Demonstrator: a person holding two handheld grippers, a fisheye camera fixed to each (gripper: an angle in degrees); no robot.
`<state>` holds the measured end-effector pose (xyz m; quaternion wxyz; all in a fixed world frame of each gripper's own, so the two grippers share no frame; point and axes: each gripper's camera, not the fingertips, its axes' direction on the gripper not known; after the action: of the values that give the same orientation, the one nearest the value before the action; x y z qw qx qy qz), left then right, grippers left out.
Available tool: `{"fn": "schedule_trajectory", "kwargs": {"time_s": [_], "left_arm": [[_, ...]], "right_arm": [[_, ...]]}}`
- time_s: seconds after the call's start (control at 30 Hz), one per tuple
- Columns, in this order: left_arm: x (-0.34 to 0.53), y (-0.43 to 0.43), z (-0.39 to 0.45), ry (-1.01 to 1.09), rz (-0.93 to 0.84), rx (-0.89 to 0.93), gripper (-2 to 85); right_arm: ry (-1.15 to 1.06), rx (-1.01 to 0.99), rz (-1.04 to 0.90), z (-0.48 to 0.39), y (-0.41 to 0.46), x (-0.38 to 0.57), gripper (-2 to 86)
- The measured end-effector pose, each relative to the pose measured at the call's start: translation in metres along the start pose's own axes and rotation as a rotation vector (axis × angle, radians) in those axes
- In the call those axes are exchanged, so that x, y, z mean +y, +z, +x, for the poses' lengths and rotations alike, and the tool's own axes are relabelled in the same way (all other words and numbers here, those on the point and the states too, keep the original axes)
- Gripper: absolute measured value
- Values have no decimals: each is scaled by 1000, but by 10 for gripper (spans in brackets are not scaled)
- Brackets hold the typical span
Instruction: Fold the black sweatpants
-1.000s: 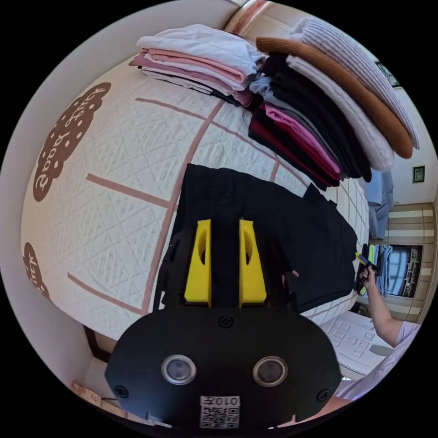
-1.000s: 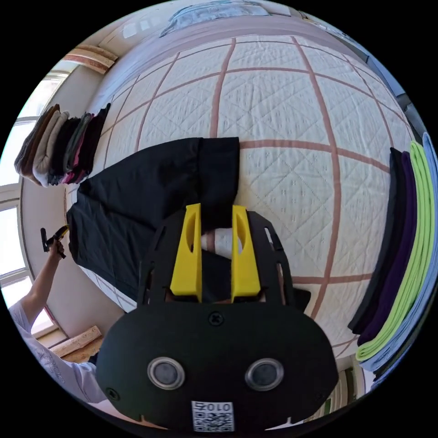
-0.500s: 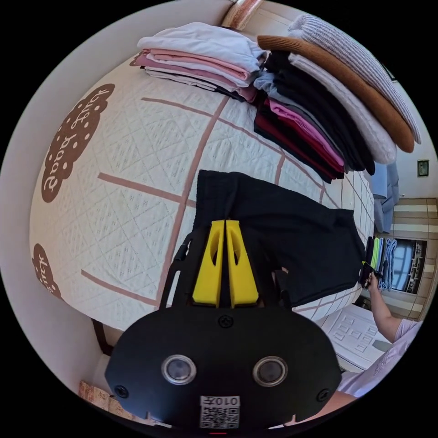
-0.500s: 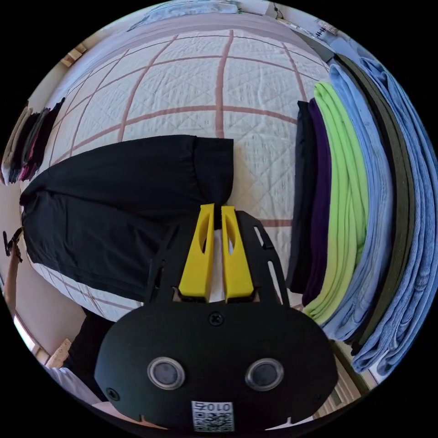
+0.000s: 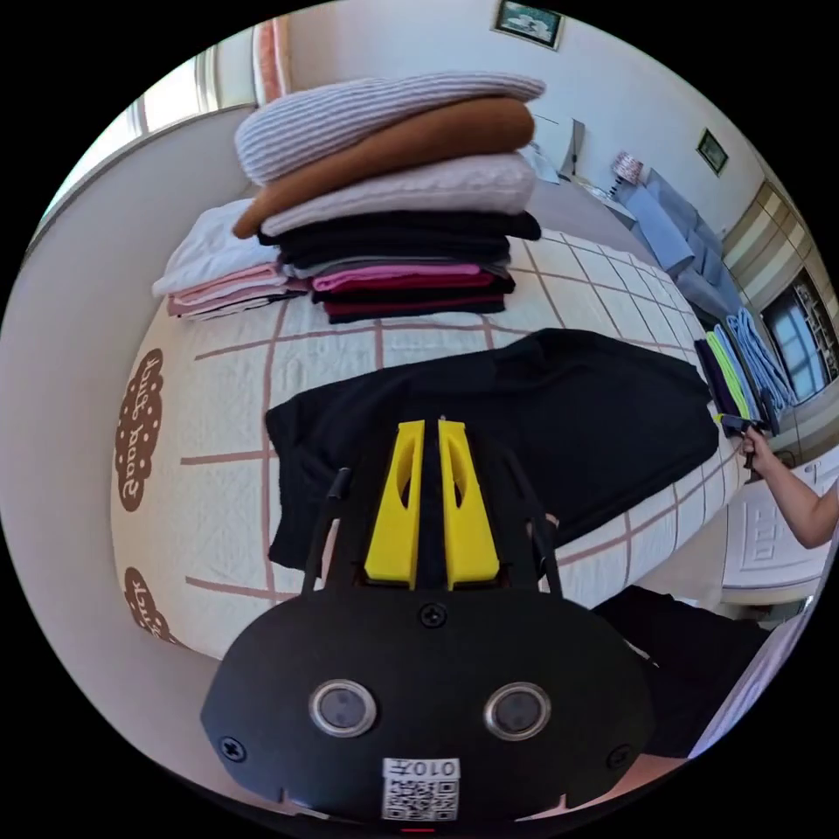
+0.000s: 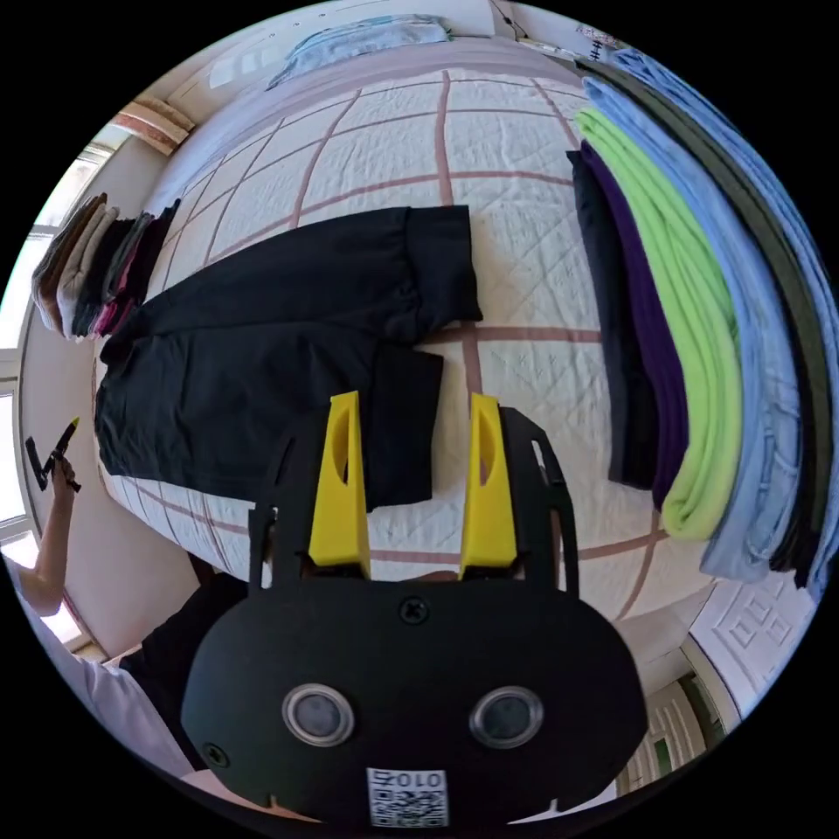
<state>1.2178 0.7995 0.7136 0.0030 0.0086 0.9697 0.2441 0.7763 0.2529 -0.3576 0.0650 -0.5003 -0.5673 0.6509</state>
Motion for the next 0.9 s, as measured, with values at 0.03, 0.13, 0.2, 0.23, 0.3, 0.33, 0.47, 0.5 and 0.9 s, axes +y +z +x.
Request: {"fn": "schedule_trajectory", "kwargs": {"time_s": [0.03,0.13,0.2,0.23,0.3,0.33,0.47,0.5,0.9], "left_arm": [[1,3,9,5,-6,18,4],[8,22,42,-5,-43,93,2],[15,38,58,-27,-83,146,1],[16,41,62,-33,-92,157,0],[20,46,71,-48,-109,177,0],[21,47,73,-51,-114,171,0],[27,50,74,-124,-127,133,-1],[29,53,73,-151,-128,123,-1],[8,101,32,-215,-305,63,-1]], "right_arm": [[14,-56,-14,0,10,-2,136],[39,36,1,-20,11,1,74],[-21,47,-34,-40,-1,2,54],[-72,45,-7,-55,-22,0,49],[-198,7,85,-80,-72,-8,47],[-274,4,155,-95,-113,-17,46],[-260,169,171,-95,-176,-62,46],[-219,192,119,-79,-166,-81,46],[-101,106,-166,-34,-24,-158,50]]}}
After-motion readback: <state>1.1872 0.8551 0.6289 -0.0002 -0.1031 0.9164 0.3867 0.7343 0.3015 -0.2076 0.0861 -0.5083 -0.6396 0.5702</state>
